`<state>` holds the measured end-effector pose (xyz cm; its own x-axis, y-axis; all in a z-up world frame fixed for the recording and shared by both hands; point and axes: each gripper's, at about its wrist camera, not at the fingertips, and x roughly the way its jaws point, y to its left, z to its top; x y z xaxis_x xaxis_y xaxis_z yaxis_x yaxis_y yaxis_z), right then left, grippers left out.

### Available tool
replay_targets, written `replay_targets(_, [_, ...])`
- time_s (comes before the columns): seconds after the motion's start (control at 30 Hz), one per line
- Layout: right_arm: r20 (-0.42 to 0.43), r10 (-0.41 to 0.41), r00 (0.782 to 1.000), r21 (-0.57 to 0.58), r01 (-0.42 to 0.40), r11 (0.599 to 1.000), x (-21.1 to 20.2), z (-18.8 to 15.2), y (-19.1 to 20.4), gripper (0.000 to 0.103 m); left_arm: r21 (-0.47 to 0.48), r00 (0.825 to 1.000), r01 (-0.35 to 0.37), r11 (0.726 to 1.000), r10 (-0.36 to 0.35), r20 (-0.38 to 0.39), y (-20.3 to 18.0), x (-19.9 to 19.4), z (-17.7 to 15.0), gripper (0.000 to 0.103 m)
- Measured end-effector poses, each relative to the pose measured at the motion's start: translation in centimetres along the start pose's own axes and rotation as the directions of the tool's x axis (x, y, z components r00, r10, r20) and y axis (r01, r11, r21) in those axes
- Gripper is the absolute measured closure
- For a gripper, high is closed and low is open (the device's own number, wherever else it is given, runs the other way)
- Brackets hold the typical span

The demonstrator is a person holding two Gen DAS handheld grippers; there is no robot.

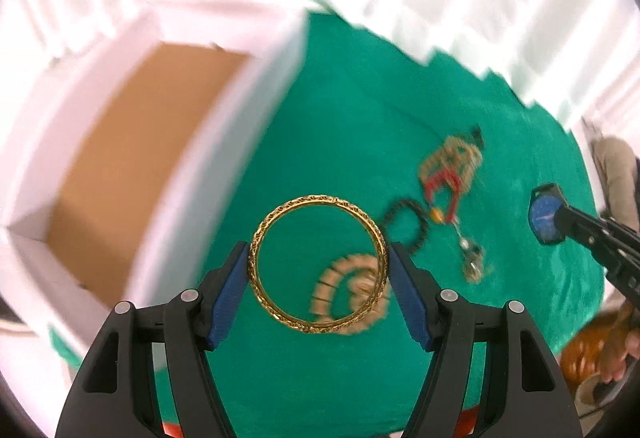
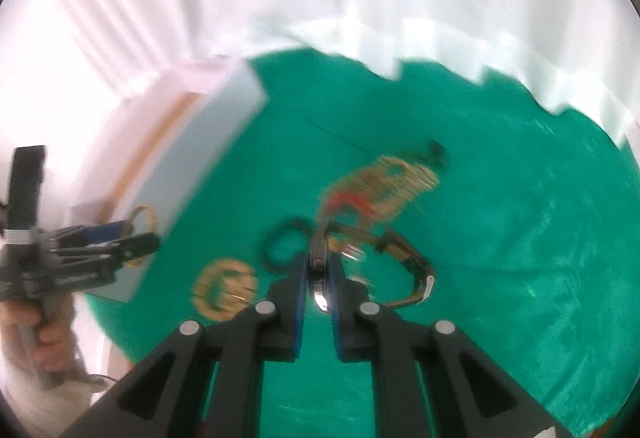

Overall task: Organize jewelry
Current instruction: 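Carry the bangle and watch into the white box and open both tools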

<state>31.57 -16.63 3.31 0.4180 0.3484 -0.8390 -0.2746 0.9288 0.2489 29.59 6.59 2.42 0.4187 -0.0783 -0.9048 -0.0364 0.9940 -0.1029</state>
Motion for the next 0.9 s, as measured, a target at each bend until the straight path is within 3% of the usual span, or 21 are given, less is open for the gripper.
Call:
replay_targets(0.17, [0.058,0.15,0.987,-0.11,-0.143,0.984,0.6,4.2,8.8,0.092,-0.103,0.993,-0.071,0.992,0.08,0.085,7.1,-4.0,1.7,0.033])
replay_targets(0.37, [0.006,0.275,0.961,-0.244,-0.265,0.933,5.7,7.6,19.1,0.092,-0.252,0.976,-0.175,0.952,0.202,0.084,17.0,-4.0,2.3,0.033])
replay_targets(0.47, [-0.021,0.288,0.958,-0.318,-0.279,0.906,9.4,8.2,23.9,0.092,-0.309,0.977,-0.177,0.935,0.205,0.06,20.4,-2.0,2.0,0.033])
replay_targets(0.63, [-0.077,0.254,0.964,-0.346,-0.264,0.9,15.0,8.4,27.8,0.092,-0.359,0.982,-0.172,0.917,0.187,0.009,23.7,1.8,1.1,0.033])
replay_targets(0.9, [-0.113,0.206,0.972,-0.342,-0.232,0.911,19.8,7.5,29.8,0.089,-0.362,0.982,-0.183,0.914,0.187,-0.027,24.5,5.2,0.6,0.031])
